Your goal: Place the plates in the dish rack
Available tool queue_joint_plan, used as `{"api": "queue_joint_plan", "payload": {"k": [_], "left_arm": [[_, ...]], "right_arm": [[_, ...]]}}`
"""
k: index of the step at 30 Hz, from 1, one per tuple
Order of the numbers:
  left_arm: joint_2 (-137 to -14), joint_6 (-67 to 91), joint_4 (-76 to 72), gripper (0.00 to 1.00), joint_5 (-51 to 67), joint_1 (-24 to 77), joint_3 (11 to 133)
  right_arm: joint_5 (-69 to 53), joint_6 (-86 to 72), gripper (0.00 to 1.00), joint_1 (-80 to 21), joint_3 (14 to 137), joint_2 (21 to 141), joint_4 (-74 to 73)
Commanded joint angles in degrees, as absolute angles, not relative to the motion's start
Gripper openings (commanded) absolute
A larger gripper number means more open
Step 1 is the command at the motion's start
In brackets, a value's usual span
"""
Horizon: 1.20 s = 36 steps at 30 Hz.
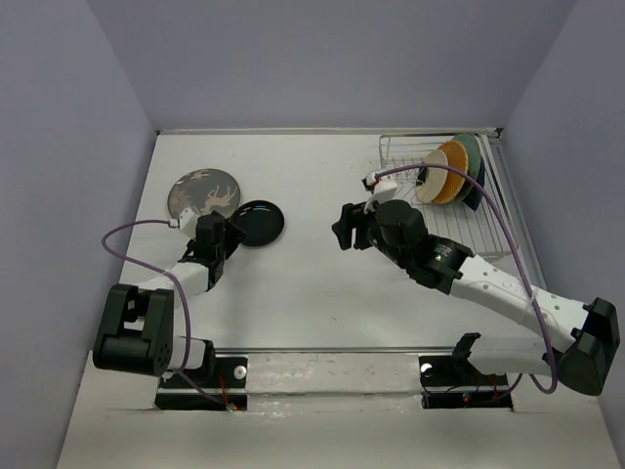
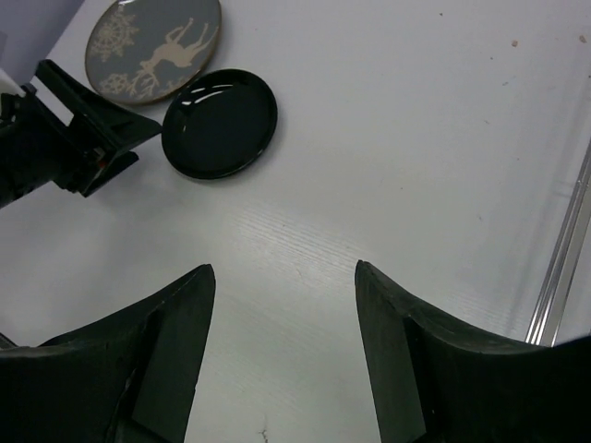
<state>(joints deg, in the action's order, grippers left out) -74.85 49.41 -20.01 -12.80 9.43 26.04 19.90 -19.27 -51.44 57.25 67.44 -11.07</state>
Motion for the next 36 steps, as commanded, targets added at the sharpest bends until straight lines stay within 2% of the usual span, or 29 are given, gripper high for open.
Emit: {"api": "queue_joint_plan", "payload": {"k": [1,7,10,11,12,13,14,15,19,23,26,29,32,34,36], "left_arm": [[-79.71,51.24,-26.8,0.73,-9.85,8.53,28.56],[-86.38,52.21,-30.93,0.64,-7.65,8.53,29.18],[-87.01,52.56,-32.87,0.55,-7.39,8.61,29.09],[-87.1,52.47,-33.13,0.5,-7.12,8.61,29.18],[-87.19,52.21,-33.74,0.36,-6.95,8.61,29.09],[-87.01,51.86,-34.18,0.27,-6.42,8.61,28.92],[-86.84,51.94,-35.58,0.11,-6.07,8.61,28.13],[-86.66,51.86,-36.12,0.06,-5.54,8.61,27.6],[-83.25,52.21,-37.87,0.06,-3.34,9.49,24.71],[-75.01,51.16,-38.67,0.06,-3.34,12.21,20.22],[-64.21,49.49,-36.58,0.06,-4.13,13.36,16.8],[-59.26,48.87,-35.16,0.06,-2.38,13.45,15.56],[-53.19,48.69,-34.02,0.06,2.26,13.45,13.98],[-49.67,48.52,-32.27,0.06,5.62,13.36,13.8],[-46.51,48.17,-31.29,0.06,8.95,13.45,13.45]], "right_arm": [[16.44,-19.42,0.67,-51.59,56.69,66.88,-6.07],[15.03,-18.37,0.67,-51.59,56.25,67.76,-4.92],[14.85,-17.4,0.67,-51.59,56.43,68.38,-4.05],[14.94,-17.32,0.67,-51.59,56.6,68.55,-3.87],[14.33,-17.31,0.67,-51.59,56.78,69.25,-3.78],[13.89,-17.31,0.67,-51.59,57.21,69.61,-3.61],[13.28,-17.4,0.67,-51.59,57.56,69.96,-3.6],[12.4,-17.58,0.68,-51.59,57.83,70.48,-3.52],[9.94,-17.23,0.71,-51.59,58.44,72.15,-3.6],[9.58,-16.26,0.88,-51.59,60.11,75.22,-5.53],[5.13,-17.3,0.9,-50.98,61.25,77.94,-5.54],[2.82,-18.02,0.91,-50.98,62.4,80.76,-5.54],[-3.57,-16.88,0.94,-48.35,63.98,84.53,-5.45],[-17.95,-15.91,0.94,-44.06,65.21,88.31,-5.27],[-23.62,-15.03,0.95,-41.15,66.0,90.87,-4.13]]}}
